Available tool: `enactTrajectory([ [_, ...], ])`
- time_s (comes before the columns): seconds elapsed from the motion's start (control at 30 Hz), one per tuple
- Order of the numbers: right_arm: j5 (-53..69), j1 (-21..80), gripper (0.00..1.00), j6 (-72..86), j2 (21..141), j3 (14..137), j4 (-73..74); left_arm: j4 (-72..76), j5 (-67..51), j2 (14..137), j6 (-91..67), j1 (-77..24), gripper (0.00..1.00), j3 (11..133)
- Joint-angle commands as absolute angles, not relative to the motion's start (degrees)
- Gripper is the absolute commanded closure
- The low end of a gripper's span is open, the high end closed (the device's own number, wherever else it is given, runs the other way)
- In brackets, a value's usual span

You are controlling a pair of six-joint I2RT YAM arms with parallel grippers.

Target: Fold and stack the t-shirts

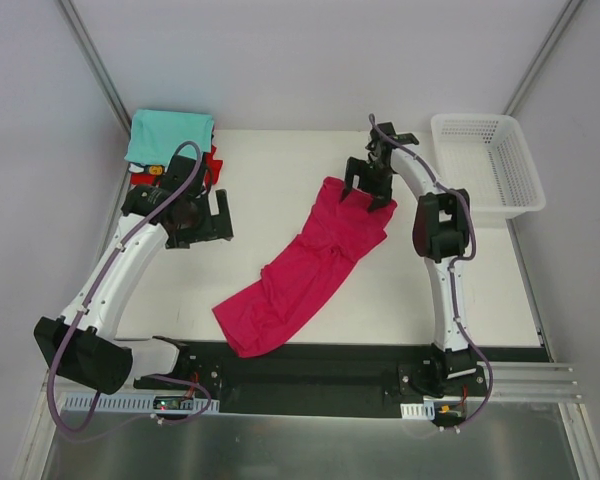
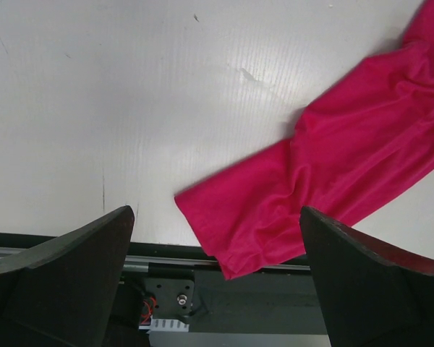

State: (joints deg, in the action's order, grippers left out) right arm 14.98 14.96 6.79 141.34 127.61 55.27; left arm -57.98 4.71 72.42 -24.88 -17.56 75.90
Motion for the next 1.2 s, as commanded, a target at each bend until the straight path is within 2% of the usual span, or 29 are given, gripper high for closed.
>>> enactTrajectory([
  [0.0, 22.14, 12.13, 0.04, 6.24, 142.21, 129.46, 49.94, -60.38, 4.83, 70.05, -24.87, -17.49, 0.01, 75.06],
  [0.33, 39.63, 8.26, 0.04, 13.00, 146.42, 130.60, 32.53, -60.82, 4.48, 69.35, -24.79, -17.49, 0.01, 73.65],
  [0.8, 55.71, 6.15, 0.04, 40.76, 155.48, 130.26, -6.20, -63.81, 6.33, 66.45, -24.17, -17.49, 0.01, 72.16],
  [0.97, 57.31, 6.15, 0.04, 35.62, 147.94, 123.41, -6.78, -62.32, 6.07, 66.44, -24.43, -17.49, 0.01, 71.72],
  [1.1, 55.64, 6.24, 0.04, 24.36, 139.68, 121.38, 8.31, -61.35, 5.71, 67.50, -24.08, -17.49, 0.01, 72.68],
  [1.17, 55.55, 6.24, 0.04, 20.68, 134.93, 118.66, 10.27, -60.56, 5.89, 67.59, -23.91, -17.49, 0.01, 72.77],
])
